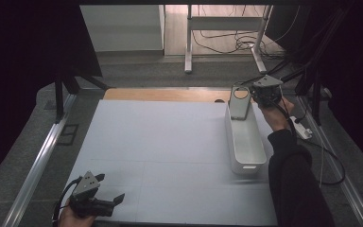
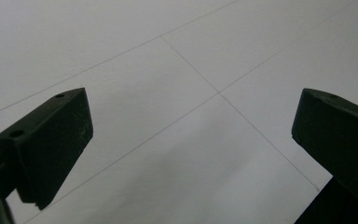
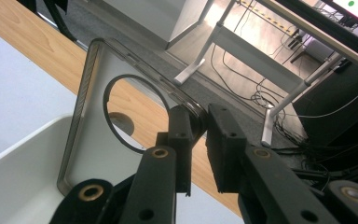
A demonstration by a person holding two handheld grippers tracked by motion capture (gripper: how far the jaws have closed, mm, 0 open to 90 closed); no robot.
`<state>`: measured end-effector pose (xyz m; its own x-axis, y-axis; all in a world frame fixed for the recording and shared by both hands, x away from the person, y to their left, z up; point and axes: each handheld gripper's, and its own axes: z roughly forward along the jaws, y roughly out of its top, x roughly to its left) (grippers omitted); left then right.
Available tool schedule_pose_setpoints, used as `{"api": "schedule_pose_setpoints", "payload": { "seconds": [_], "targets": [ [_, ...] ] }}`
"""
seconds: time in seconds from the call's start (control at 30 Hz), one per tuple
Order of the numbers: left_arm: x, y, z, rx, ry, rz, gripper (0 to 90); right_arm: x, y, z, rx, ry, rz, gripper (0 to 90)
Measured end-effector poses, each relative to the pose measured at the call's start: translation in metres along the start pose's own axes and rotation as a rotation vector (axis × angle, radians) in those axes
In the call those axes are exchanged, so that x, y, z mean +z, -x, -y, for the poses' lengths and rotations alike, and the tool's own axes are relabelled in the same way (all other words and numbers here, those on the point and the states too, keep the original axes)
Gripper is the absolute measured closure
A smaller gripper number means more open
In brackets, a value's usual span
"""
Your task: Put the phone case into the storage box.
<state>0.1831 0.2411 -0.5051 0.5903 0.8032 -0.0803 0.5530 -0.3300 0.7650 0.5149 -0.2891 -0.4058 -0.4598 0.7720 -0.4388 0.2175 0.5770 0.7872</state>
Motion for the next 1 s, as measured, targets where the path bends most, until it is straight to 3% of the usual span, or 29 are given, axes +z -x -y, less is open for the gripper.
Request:
{"api": "schedule_pose_setpoints", "payload": {
  "seconds": [0.37,0.8,1.0],
  "targets": [
    [0.0002,0.0002,-0.0002,0.001,-0.004,0.001,0.0,0.0014,-0.0018,0.0010,0.003,0.013,0.012,77.4],
    [0.0004,0.0005,-0.0003,0.004,-0.006,0.000,0.0,0.0026,-0.0017,0.0009,0.024,0.005,0.027,69.4],
    [0.0005,0.0005,-0.0004,0.005,-0.007,0.000,0.0,0.0042,-0.0005,0.0022,0.044,-0.016,0.023,61.2]
  ]
}}
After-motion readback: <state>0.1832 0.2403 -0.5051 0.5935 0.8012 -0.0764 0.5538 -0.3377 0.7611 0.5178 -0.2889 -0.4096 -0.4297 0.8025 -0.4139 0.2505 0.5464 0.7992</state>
